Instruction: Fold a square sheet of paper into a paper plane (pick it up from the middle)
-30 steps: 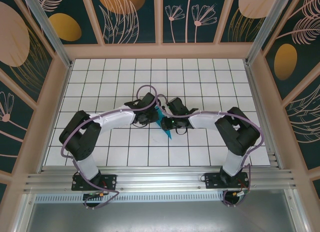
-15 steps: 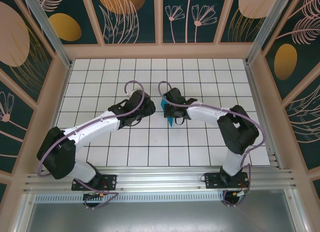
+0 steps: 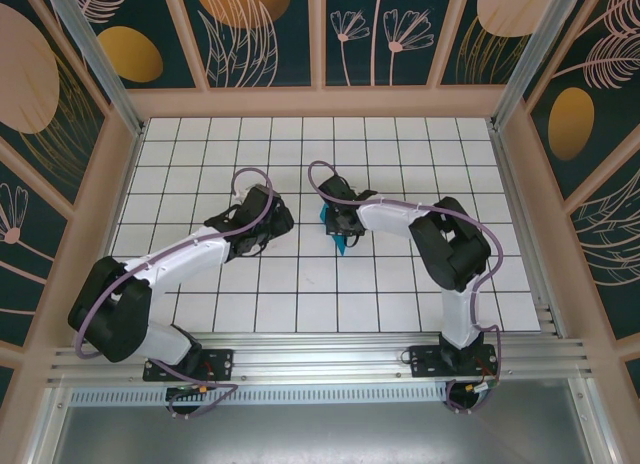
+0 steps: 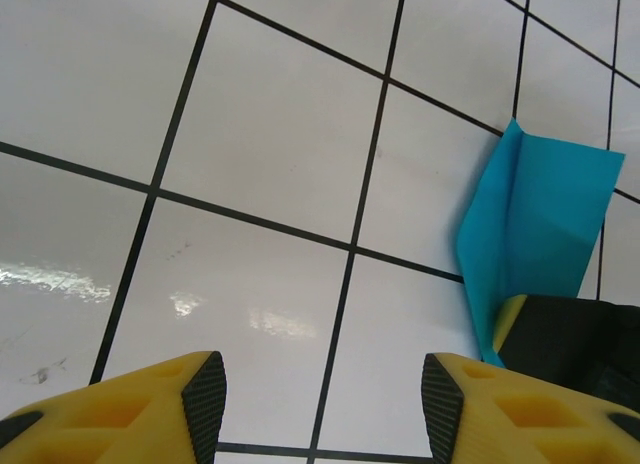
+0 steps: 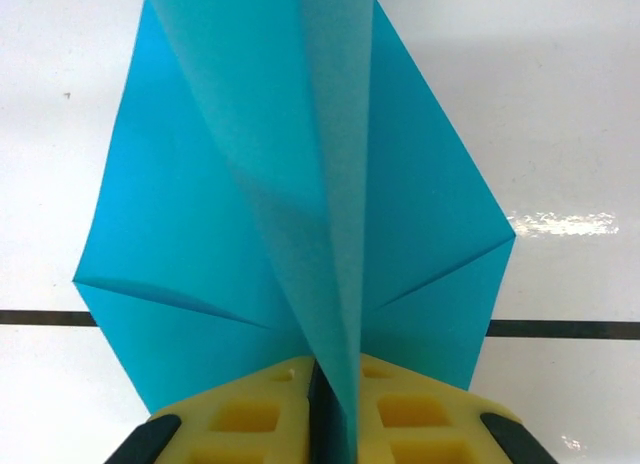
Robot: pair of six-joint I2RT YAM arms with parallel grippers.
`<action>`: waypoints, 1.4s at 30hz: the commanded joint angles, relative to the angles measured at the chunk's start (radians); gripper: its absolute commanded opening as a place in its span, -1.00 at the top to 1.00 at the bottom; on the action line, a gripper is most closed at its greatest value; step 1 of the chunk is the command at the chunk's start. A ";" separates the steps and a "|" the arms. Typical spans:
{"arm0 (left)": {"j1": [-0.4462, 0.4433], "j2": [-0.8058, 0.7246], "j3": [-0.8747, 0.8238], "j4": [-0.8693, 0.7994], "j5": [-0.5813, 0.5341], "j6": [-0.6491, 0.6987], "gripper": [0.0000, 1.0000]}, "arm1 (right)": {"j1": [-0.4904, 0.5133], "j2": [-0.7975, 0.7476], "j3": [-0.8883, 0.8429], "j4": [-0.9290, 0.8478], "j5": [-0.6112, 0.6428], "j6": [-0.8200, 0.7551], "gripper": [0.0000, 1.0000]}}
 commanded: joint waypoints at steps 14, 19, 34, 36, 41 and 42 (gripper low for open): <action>0.018 -0.011 -0.016 0.048 0.035 0.006 -0.15 | 0.017 0.077 0.048 -0.100 0.019 -0.001 0.49; 0.020 -0.011 -0.020 0.045 0.028 0.004 -0.16 | 0.025 0.123 0.050 -0.106 0.011 0.007 0.48; 0.023 -0.015 0.002 0.034 0.019 0.010 -0.16 | 0.005 0.124 0.080 -0.111 -0.004 0.004 0.39; 0.024 -0.019 0.003 0.021 0.009 0.012 -0.15 | 0.007 0.129 0.067 -0.107 -0.004 0.014 0.39; 0.026 -0.032 -0.005 0.042 0.001 0.014 -0.15 | 0.010 0.120 0.032 -0.089 -0.013 0.033 0.39; 0.027 -0.031 -0.002 0.043 -0.002 0.015 -0.15 | 0.010 0.117 0.023 -0.080 -0.013 0.035 0.39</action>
